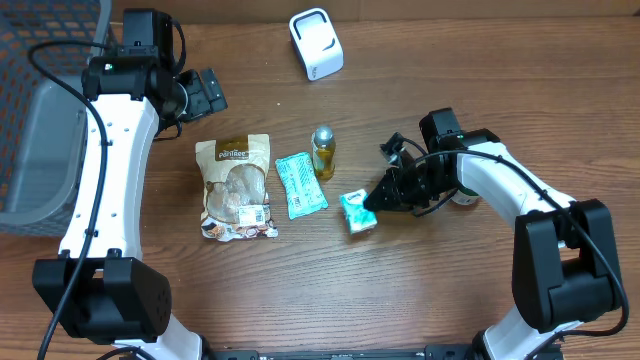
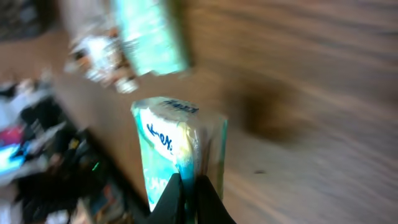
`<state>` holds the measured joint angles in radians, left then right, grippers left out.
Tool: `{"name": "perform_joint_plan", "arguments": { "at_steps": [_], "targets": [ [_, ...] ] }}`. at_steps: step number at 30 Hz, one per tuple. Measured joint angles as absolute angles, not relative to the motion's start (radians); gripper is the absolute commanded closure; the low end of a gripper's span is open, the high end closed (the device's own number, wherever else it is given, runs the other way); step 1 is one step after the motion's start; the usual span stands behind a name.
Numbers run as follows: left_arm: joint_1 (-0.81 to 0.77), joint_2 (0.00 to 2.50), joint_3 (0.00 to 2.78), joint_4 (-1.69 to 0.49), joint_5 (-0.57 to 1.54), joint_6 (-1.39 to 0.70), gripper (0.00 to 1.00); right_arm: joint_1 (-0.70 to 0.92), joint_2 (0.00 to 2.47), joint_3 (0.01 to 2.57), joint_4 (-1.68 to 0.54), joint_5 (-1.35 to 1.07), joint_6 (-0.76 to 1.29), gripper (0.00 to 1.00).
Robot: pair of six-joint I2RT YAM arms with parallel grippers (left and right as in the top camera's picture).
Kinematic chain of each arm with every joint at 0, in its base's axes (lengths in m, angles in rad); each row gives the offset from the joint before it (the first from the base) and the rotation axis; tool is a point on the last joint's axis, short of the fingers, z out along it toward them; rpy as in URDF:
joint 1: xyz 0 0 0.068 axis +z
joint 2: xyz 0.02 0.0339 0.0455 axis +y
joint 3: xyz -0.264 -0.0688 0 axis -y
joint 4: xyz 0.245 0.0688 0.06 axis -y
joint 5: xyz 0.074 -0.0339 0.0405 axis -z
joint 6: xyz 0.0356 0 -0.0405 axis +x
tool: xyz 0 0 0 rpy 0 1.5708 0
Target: Scan the item barcode
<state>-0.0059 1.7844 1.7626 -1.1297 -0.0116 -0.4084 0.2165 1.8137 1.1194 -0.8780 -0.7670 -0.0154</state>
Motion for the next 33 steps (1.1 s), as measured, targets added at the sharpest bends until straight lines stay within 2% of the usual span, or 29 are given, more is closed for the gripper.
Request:
{"name": "perform_joint_plan", "arguments": {
  "at_steps": [8, 16, 17, 21, 22, 27, 33],
  "targets": [
    [-0.006, 1.784, 1.763, -1.13, -0.011, -0.408, 0.0, 0.217, 1.814, 1.119, -0.847, -0.484, 0.211, 0.96],
    [-0.006, 1.784, 1.763, -1.13, -0.011, -0.408, 0.0, 0.247, 1.814, 1.119, -0.81, -0.303, 0.304, 0.96],
    [-0.006, 1.784, 1.763, -1.13, -0.012, -0.408, 0.0, 0.259, 1.814, 1.119, -0.801, -0.278, 0.319, 0.92],
    [-0.006, 1.784, 1.763, -1.13, -0.012, -0.408, 0.0, 0.298, 1.814, 1.119, -0.789, -0.202, 0.361, 0.66],
    [-0.006, 1.784, 1.763, -1.13, -0.012, -0.408, 0.0, 0.306, 1.814, 1.119, -0.784, -0.188, 0.363, 0.62],
    [-0.006, 1.784, 1.763, -1.13, -0.012, -0.408, 0.0, 0.328, 1.814, 1.119, -0.779, -0.158, 0.392, 0.59],
    [-0.006, 1.784, 1.763, -1.13, -0.012, -0.408, 0.0, 0.328, 1.814, 1.081, -0.74, -0.149, 0.423, 0.61]
  ]
}}
